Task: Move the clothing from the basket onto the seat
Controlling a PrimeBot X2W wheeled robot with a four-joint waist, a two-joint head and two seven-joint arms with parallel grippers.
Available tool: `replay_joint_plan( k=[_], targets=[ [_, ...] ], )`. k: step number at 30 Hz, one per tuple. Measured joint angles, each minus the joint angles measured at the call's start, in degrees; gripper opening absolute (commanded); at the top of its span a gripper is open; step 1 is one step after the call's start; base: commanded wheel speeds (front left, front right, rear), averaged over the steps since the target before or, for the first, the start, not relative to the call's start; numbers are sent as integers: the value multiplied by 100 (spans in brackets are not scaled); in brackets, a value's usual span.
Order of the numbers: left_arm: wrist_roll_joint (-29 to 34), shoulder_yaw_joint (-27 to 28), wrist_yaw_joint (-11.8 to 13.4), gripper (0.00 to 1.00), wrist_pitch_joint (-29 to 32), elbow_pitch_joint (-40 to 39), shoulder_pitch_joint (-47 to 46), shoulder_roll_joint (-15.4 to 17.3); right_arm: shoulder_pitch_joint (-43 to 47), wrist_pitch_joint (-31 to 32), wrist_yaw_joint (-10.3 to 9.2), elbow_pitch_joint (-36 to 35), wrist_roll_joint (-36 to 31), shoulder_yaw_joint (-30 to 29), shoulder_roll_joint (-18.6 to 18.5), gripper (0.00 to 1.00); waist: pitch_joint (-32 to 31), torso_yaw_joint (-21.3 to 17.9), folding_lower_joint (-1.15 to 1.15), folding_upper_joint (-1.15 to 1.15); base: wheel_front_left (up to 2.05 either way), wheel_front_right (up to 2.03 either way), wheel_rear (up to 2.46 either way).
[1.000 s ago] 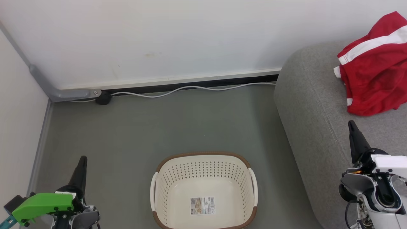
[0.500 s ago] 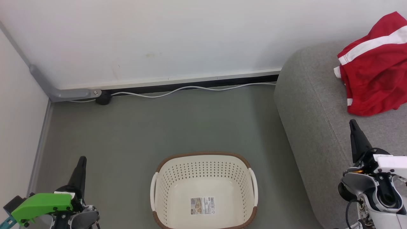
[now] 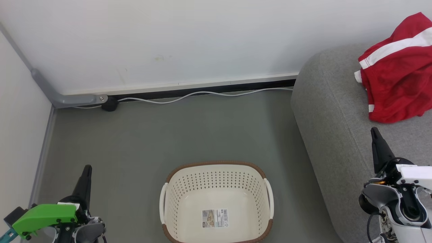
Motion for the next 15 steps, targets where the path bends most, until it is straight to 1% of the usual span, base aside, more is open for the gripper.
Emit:
replay_joint_plan(
  k=[15],
  targets=[
    [0,7,-1,0,16,8,-65,-5,3,-1,0,-7,1,9,0,0,0,0,0,0,0,0,0]
  ],
)
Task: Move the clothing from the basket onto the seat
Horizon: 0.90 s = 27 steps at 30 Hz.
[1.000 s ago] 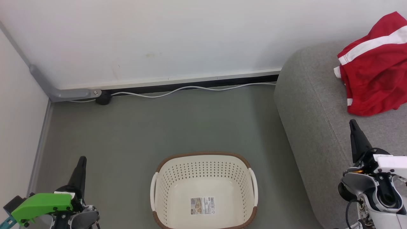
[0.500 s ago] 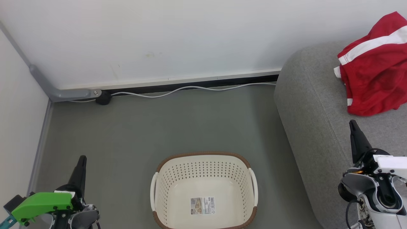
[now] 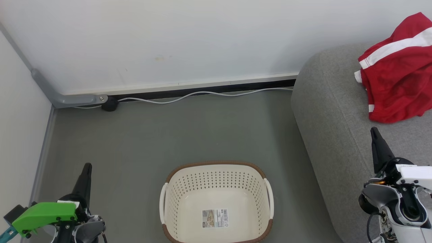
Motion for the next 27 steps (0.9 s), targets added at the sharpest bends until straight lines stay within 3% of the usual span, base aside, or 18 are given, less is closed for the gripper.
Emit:
replay_joint_plan(
  k=[27],
  targets=[
    [0,4,-41,0,0,14,-1,-2,2,-2,0,-12,8,12,1,0,0,0,0,0,0,0,0]
  ],
)
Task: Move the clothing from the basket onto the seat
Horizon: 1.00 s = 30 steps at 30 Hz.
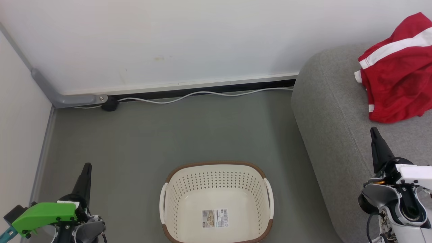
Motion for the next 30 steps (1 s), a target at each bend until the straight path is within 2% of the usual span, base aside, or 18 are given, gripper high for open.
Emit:
replay_joint_plan(
  k=[30],
  targets=[
    [0,5,-1,0,1,4,-1,-2,1,-14,0,-12,1,10,0,0,0,0,0,0,0,0,0]
  ],
)
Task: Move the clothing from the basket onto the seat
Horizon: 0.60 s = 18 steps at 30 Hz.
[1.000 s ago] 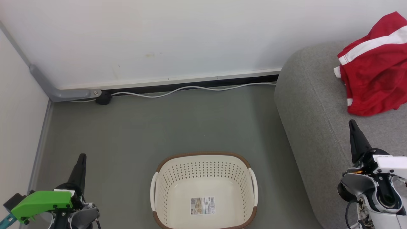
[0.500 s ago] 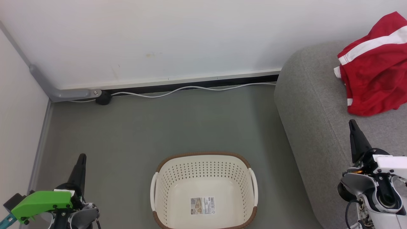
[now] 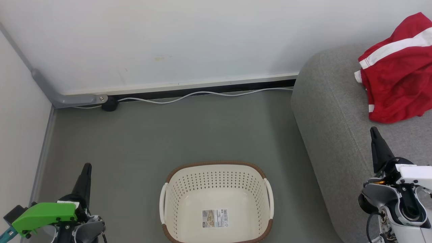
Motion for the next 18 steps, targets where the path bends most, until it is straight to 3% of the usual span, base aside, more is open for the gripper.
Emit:
replay_joint_plan(
  k=[18],
  targets=[
    [0,4,0,0,10,-1,0,-1,1,0,0,-2,14,2,0,0,0,0,0,0,0,0,0]
  ],
)
